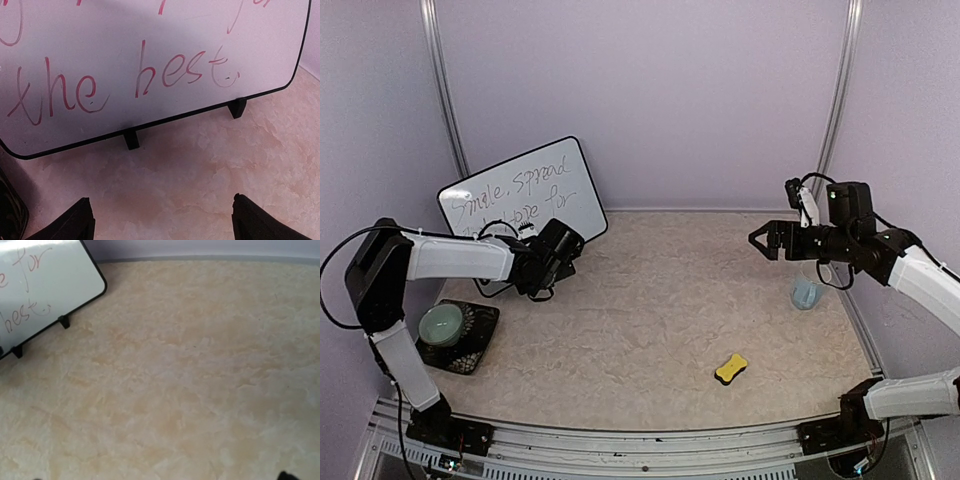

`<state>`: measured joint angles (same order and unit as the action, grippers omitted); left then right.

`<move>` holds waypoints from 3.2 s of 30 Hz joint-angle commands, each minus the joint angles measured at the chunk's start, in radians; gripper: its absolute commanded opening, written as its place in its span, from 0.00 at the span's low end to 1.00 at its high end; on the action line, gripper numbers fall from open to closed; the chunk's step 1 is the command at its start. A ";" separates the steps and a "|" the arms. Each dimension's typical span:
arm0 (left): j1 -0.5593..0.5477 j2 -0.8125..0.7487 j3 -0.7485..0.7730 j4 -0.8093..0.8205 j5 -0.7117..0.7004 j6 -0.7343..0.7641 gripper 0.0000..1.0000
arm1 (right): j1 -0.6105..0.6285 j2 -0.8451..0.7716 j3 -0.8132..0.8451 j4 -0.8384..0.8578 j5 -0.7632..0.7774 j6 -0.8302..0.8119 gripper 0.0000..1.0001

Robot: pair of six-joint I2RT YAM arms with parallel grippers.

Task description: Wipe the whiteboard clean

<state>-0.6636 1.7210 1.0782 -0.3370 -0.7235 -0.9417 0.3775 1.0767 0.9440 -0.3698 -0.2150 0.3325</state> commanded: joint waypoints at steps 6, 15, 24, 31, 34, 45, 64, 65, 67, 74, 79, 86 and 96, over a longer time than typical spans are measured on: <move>0.019 0.200 0.145 -0.102 -0.089 -0.142 0.86 | 0.009 -0.023 -0.023 0.030 0.029 -0.010 1.00; 0.035 0.336 0.223 -0.160 -0.161 -0.202 0.85 | 0.009 -0.010 -0.022 0.043 0.023 -0.011 1.00; 0.086 0.386 0.205 -0.083 -0.151 -0.190 0.82 | 0.009 -0.001 -0.022 0.050 0.023 -0.008 1.00; 0.101 0.421 0.223 -0.056 -0.173 -0.196 0.75 | 0.010 0.000 -0.018 0.049 0.024 -0.010 1.00; 0.104 0.437 0.235 -0.040 -0.189 -0.201 0.73 | 0.009 0.002 -0.021 0.049 0.024 -0.011 1.00; 0.111 0.508 0.285 -0.062 -0.244 -0.240 0.57 | 0.009 0.003 -0.025 0.049 0.025 -0.014 1.00; 0.138 0.522 0.303 -0.063 -0.206 -0.206 0.29 | 0.009 0.000 -0.029 0.048 0.011 -0.018 1.00; 0.136 0.522 0.302 -0.062 -0.207 -0.203 0.29 | 0.009 -0.001 -0.029 0.047 0.012 -0.018 1.00; 0.136 0.520 0.299 -0.060 -0.207 -0.203 0.27 | 0.009 -0.003 -0.027 0.044 0.013 -0.019 1.00; 0.097 0.472 0.238 -0.015 -0.208 -0.198 0.18 | 0.009 -0.022 -0.027 0.020 0.024 -0.027 1.00; 0.017 0.441 0.199 0.012 -0.217 -0.189 0.10 | 0.009 -0.032 -0.032 0.009 0.028 -0.029 1.00; -0.086 0.431 0.176 -0.024 -0.220 -0.240 0.08 | 0.009 -0.065 -0.069 -0.012 0.020 -0.024 1.00; -0.247 0.432 0.150 -0.094 -0.205 -0.341 0.09 | 0.033 -0.121 -0.131 -0.129 0.023 0.034 1.00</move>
<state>-0.8249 2.1662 1.2472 -0.3611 -1.0130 -1.2617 0.3840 0.9791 0.8375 -0.4252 -0.1967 0.3248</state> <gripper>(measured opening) 0.135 0.999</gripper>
